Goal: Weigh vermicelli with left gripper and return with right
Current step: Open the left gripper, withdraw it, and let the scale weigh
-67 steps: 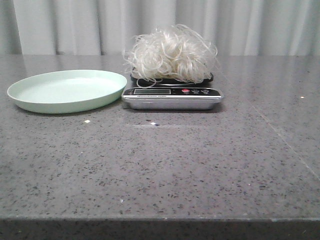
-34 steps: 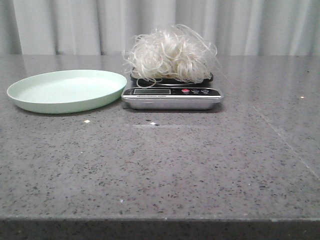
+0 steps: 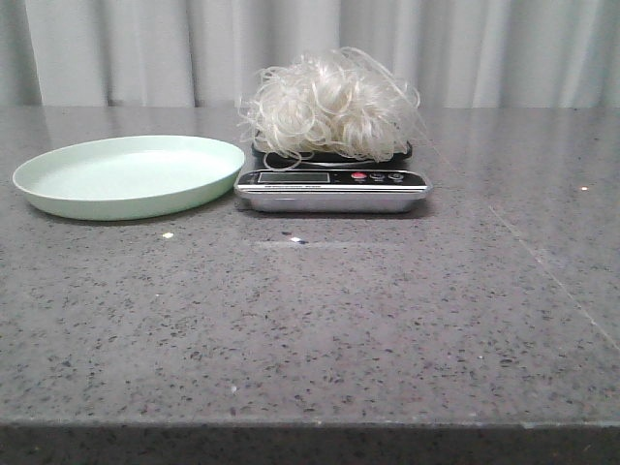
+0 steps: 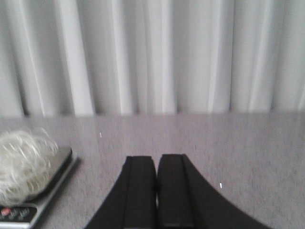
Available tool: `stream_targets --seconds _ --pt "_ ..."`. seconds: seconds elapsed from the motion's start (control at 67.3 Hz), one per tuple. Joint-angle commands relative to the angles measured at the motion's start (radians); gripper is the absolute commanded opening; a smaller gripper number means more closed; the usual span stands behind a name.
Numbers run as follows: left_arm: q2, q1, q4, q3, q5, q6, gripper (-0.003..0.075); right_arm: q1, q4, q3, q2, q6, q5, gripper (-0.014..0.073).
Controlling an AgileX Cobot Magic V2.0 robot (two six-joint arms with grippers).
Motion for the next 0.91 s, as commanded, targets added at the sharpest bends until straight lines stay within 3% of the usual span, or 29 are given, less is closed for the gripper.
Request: stream_targets --seconds 0.0,0.238,0.356,0.446,0.535,0.653,0.891 --pt "0.01 -0.001 -0.006 -0.025 -0.084 0.0 0.0127 -0.003 -0.015 -0.075 0.136 -0.01 0.0 0.0168" --pt "0.01 -0.001 -0.006 -0.025 -0.089 -0.001 0.0127 0.031 0.012 -0.089 0.254 -0.01 -0.042 0.0168" --pt "0.01 -0.001 -0.006 -0.025 -0.091 -0.001 0.0127 0.089 0.011 -0.159 0.317 -0.01 0.011 0.0178" --pt "0.01 -0.001 -0.006 -0.025 -0.091 -0.001 0.0127 0.154 -0.001 -0.27 0.404 -0.01 0.065 0.0279" --pt "0.01 -0.001 -0.006 -0.025 -0.096 -0.001 0.0127 0.234 -0.015 -0.41 0.504 -0.01 0.111 0.046" --pt "0.01 -0.001 -0.006 -0.025 -0.098 -0.003 0.0127 0.34 -0.015 -0.595 0.662 -0.01 0.198 0.0615" --pt "0.01 -0.001 -0.006 -0.025 -0.098 -0.003 0.0127 0.483 -0.008 -0.939 0.967 -0.01 0.372 0.0608"
